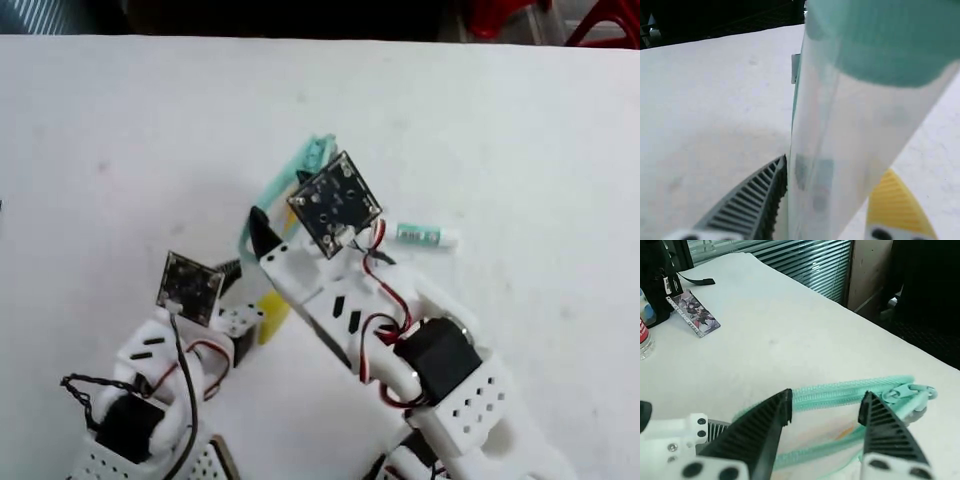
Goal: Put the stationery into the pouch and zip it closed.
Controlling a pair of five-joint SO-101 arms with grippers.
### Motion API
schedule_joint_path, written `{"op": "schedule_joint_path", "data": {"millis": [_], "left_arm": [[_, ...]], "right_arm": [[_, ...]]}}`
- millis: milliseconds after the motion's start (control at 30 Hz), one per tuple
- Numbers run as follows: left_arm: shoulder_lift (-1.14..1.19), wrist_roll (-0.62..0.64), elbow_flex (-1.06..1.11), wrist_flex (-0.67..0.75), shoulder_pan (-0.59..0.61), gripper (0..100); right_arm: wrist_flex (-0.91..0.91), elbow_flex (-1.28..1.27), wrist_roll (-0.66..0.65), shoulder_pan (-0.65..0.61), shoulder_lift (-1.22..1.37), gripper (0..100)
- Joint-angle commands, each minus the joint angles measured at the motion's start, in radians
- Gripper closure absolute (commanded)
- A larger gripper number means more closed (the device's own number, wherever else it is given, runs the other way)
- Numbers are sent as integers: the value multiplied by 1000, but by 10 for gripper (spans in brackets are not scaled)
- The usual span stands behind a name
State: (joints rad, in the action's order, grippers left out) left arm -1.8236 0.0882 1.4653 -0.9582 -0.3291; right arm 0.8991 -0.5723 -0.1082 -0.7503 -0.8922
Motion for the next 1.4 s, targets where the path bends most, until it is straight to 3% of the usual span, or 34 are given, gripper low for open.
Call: {"op": "schedule_joint_path", "data": {"millis": [0, 100, 267, 467, 567, 700, 800, 967, 1133, 1367], "left_arm": [[2, -12, -8, 11, -4, 736], [2, -12, -8, 11, -4, 736], [2, -12, -8, 11, -4, 736], [2, -12, -8, 11, -4, 736], [2, -12, -8, 11, -4, 736], [2, -12, -8, 11, -4, 736], [2, -12, -6, 11, -4, 736], [2, -11, -6, 11, -4, 736], [2, -9, 2, 11, -5, 736], [2, -9, 21, 46, -5, 736]], "right_arm": [[22, 14, 2, -2, 2, 776], [24, 51, 0, 2, 2, 778], [93, 209, -147, 4, 10, 779], [251, 450, -152, 21, 10, 779], [262, 491, -153, 136, 12, 779], [262, 448, -170, 383, 50, 779], [259, 364, -311, 527, 162, 779], [259, 269, -565, 661, 476, 795], [228, 307, -592, 799, 763, 864], [176, 321, -779, 918, 951, 803]]}}
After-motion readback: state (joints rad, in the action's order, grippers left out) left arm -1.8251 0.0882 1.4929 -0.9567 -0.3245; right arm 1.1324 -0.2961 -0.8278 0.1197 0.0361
